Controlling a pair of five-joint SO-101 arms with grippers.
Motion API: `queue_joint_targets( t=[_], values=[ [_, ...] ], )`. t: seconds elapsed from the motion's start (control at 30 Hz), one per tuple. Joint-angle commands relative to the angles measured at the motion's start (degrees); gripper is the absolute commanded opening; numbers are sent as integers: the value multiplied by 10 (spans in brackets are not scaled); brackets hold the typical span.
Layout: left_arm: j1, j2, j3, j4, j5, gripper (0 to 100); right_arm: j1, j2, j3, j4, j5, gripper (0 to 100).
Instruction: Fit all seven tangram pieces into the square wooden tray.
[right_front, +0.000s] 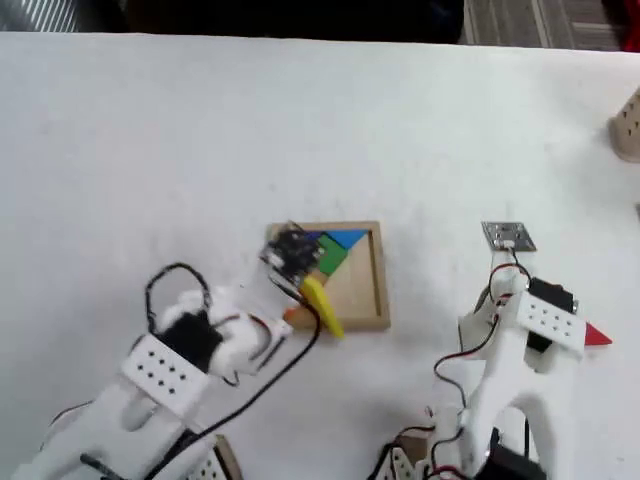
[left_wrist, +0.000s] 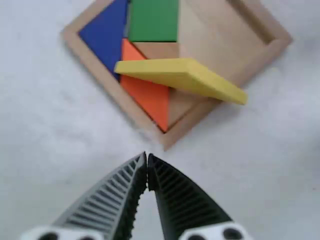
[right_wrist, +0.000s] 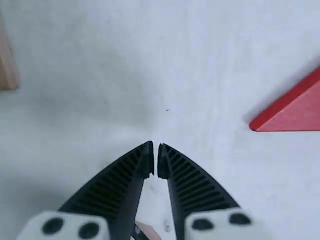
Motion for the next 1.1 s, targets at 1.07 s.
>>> queue_joint_targets(
  t=[1.07],
  values=[
    [-39,337,-214,-314,114,23,24,167,-91,-41,11,19]
  ],
)
